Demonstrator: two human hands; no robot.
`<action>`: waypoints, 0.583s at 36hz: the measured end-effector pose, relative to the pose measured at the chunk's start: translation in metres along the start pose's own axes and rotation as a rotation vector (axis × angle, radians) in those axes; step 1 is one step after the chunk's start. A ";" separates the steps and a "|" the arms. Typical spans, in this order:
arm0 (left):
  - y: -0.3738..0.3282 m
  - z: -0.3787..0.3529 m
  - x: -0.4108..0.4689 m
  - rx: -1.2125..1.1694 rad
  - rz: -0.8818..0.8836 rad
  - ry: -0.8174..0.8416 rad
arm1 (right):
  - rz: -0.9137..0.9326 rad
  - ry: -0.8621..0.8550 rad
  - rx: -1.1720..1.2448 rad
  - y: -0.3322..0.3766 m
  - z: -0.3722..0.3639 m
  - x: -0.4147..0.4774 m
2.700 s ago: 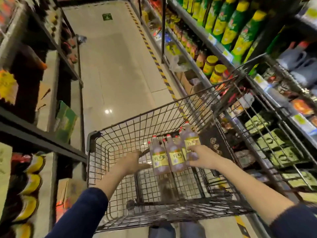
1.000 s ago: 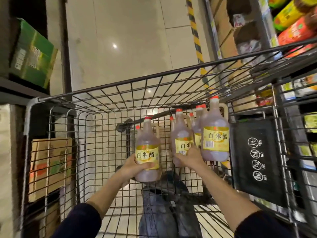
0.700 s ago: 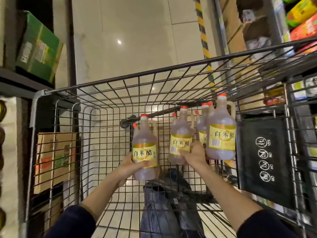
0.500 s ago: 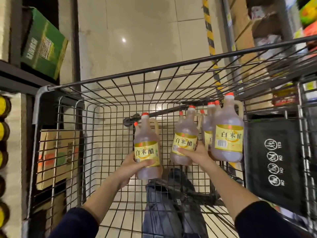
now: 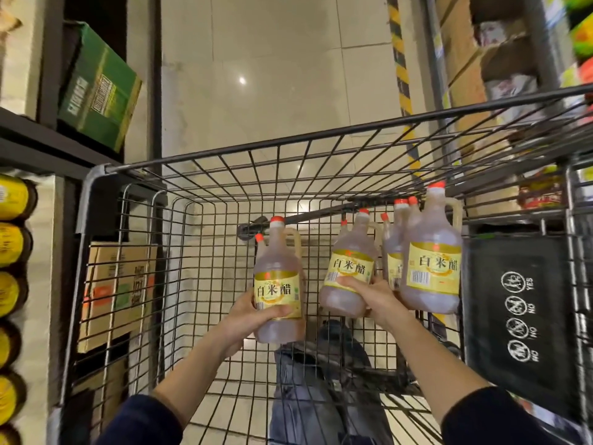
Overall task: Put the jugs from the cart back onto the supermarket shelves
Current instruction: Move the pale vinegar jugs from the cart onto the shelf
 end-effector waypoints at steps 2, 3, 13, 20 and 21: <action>-0.003 -0.002 -0.005 0.002 -0.002 0.002 | -0.011 0.041 0.001 0.003 0.001 -0.006; -0.004 -0.003 -0.008 0.000 0.001 0.004 | -0.013 0.061 -0.011 0.004 0.001 -0.011; -0.022 -0.009 -0.046 0.035 -0.070 0.041 | 0.082 0.228 0.030 0.028 0.002 -0.061; -0.040 -0.011 -0.091 0.103 -0.189 0.056 | 0.207 0.222 0.024 0.052 0.011 -0.117; -0.043 -0.010 -0.096 0.121 -0.204 0.047 | 0.227 0.219 0.026 0.055 0.012 -0.127</action>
Point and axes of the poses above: each hand's wrist, its own x-axis towards the middle knuckle, its own z-axis out of the back of the hand, y = z × x, the point moved 4 cm from there along x, towards the middle knuckle, and after that the axes turned 9 degrees about z, right-handed, at the moved point
